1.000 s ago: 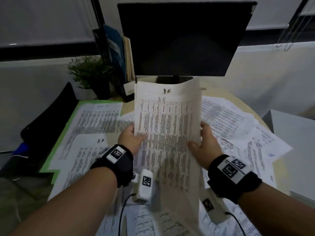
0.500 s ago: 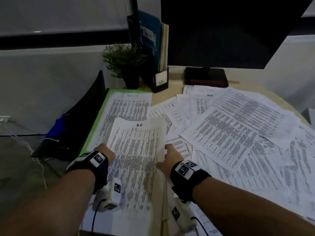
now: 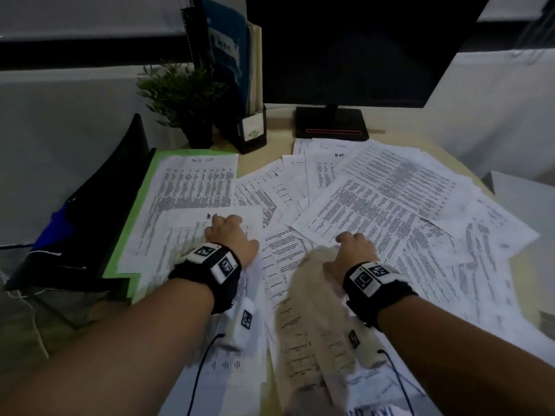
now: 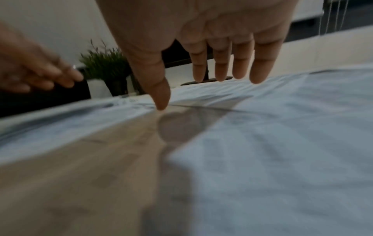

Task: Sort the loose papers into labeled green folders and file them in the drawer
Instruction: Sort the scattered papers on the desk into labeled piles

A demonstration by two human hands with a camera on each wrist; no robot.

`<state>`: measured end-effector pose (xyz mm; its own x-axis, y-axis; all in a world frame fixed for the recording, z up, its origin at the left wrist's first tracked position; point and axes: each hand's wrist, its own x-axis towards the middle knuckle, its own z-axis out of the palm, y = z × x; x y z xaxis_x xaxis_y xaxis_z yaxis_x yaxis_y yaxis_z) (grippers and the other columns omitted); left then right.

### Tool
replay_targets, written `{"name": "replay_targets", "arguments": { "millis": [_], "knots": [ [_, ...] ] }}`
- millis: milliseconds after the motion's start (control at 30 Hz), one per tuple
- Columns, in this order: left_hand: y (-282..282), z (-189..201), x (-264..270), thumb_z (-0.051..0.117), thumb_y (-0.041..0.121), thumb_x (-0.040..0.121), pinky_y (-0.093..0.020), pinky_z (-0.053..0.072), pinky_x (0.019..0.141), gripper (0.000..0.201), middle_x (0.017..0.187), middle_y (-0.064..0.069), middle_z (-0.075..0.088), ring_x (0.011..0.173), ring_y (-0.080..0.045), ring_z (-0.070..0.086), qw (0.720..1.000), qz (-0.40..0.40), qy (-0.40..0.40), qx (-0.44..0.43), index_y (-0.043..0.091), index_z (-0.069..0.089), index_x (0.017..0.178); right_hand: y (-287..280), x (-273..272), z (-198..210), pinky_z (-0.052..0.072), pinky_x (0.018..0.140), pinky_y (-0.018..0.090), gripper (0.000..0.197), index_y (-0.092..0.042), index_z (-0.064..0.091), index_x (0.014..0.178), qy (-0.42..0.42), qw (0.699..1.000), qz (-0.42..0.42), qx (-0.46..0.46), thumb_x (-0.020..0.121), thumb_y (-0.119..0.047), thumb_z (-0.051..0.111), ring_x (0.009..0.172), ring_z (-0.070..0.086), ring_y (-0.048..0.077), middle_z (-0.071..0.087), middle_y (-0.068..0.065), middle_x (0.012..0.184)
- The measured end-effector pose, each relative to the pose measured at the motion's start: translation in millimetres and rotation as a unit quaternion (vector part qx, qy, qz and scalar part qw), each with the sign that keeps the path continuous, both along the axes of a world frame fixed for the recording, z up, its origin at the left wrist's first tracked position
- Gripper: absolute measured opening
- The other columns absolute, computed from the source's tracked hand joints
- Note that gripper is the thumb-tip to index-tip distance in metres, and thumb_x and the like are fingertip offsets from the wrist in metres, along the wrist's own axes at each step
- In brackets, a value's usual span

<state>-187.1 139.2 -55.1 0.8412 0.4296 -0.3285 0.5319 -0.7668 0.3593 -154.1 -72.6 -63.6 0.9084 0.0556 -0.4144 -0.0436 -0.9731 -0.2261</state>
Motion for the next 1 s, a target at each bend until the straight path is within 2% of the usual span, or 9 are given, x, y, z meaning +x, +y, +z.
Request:
{"name": "replay_targets", "arguments": {
  "millis": [100, 200, 333, 500, 633, 767, 833, 900, 1000],
  "knots": [
    [-52.3, -4.8, 10.5, 0.062, 0.036, 0.085, -0.039, 0.039, 0.105, 0.055, 0.14, -0.008, 0.039, 0.126, -0.027, 0.042, 0.993, -0.105, 0.026, -0.044, 0.021, 0.045, 0.135, -45.2, 6.4, -4.0, 0.038, 0.106, 0.041, 0.076, -0.012, 0.03, 0.141, 0.01, 0.994, 0.041, -0.098, 0.08, -0.04, 0.067, 0.13, 0.033, 0.029, 0.032, 0.009, 0.142],
    [-94.4, -13.8, 15.1, 0.064, 0.038, 0.084, -0.037, 0.039, 0.105, 0.059, 0.141, -0.007, 0.041, 0.127, -0.025, 0.043, 0.979, -0.188, 0.063, -0.045, 0.019, 0.045, 0.136, -70.1, 8.7, -12.8, 0.038, 0.106, 0.042, 0.087, -0.011, 0.028, 0.141, 0.03, 0.991, 0.086, -0.102, 0.076, -0.049, 0.07, 0.13, 0.035, 0.029, 0.031, 0.008, 0.142],
    [-128.1, -20.9, 22.8, 0.066, 0.042, 0.082, -0.042, 0.039, 0.106, 0.069, 0.143, -0.009, 0.037, 0.13, -0.028, 0.038, 0.973, -0.214, 0.084, -0.011, 0.018, 0.04, 0.14, -76.8, 11.7, -18.1, 0.046, 0.095, 0.041, 0.075, -0.012, 0.026, 0.141, 0.032, 0.986, 0.129, -0.099, 0.082, -0.037, 0.065, 0.121, 0.047, 0.031, 0.041, 0.01, 0.135],
    [-152.4, -19.6, 31.4, 0.067, 0.046, 0.079, -0.042, 0.04, 0.105, 0.072, 0.141, -0.01, 0.041, 0.129, -0.029, 0.041, 0.975, -0.208, 0.078, -0.012, 0.015, 0.041, 0.139, -75.0, 15.6, -15.0, 0.048, 0.082, 0.043, 0.065, -0.011, 0.015, 0.146, 0.052, 0.973, 0.173, -0.145, 0.092, -0.016, 0.05, 0.113, 0.054, 0.038, 0.046, 0.018, 0.131],
    [-157.1, -17.7, 33.2, 0.065, 0.042, 0.083, -0.036, 0.041, 0.103, 0.071, 0.145, -0.008, 0.038, 0.128, -0.025, 0.044, 0.98, -0.166, 0.077, -0.08, 0.016, 0.037, 0.143, -89.3, 26.1, -2.7, 0.047, 0.08, 0.034, 0.033, -0.007, 0.05, 0.126, 0.043, 0.958, 0.236, -0.158, 0.094, -0.016, 0.046, 0.107, 0.059, 0.028, 0.06, 0.01, 0.114],
    [-149.2, -8.9, 45.8, 0.059, 0.041, 0.087, -0.04, 0.04, 0.105, 0.061, 0.145, -0.009, 0.038, 0.128, -0.029, 0.043, 0.995, -0.095, 0.027, -0.029, 0.02, 0.04, 0.142, -117.5, 29.4, 11.4, 0.044, 0.074, 0.026, 0.025, -0.012, 0.067, 0.105, 0.062, 0.964, 0.24, -0.094, 0.095, -0.019, 0.045, 0.088, 0.057, 0.021, 0.063, 0.003, 0.099],
    [-147.9, -4.7, 51.6, 0.058, 0.041, 0.087, -0.042, 0.04, 0.105, 0.062, 0.144, -0.01, 0.039, 0.129, -0.03, 0.041, 0.997, -0.073, 0.024, -0.004, 0.02, 0.04, 0.142, -135.4, 23.0, 14.8, 0.047, 0.086, 0.027, 0.026, -0.013, 0.066, 0.113, 0.079, 0.958, 0.268, -0.068, 0.095, -0.014, 0.046, 0.104, 0.059, 0.02, 0.062, 0.002, 0.122],
    [-148.2, -5.4, 55.9, 0.059, 0.042, 0.086, -0.043, 0.04, 0.104, 0.066, 0.143, -0.011, 0.038, 0.127, -0.031, 0.042, 0.996, -0.064, 0.053, 0.009, 0.019, 0.037, 0.143, -152.4, 15.0, 16.1, 0.038, 0.103, 0.027, 0.039, -0.015, 0.062, 0.125, 0.131, 0.946, 0.29, -0.057, 0.093, -0.002, 0.045, 0.129, 0.044, 0.019, 0.046, -0.002, 0.144],
    [-153.7, -10.6, 57.4, 0.066, 0.036, 0.082, -0.04, 0.046, 0.098, 0.073, 0.141, -0.012, 0.034, 0.122, -0.032, 0.048, 0.995, -0.043, 0.095, 0.007, 0.017, 0.033, 0.144, -175.0, 21.2, 16.2, 0.043, 0.099, 0.027, 0.049, -0.024, 0.068, 0.114, 0.158, 0.965, 0.208, 0.027, 0.085, 0.006, 0.043, 0.126, 0.049, 0.017, 0.054, -0.004, 0.132]
  ]
}}
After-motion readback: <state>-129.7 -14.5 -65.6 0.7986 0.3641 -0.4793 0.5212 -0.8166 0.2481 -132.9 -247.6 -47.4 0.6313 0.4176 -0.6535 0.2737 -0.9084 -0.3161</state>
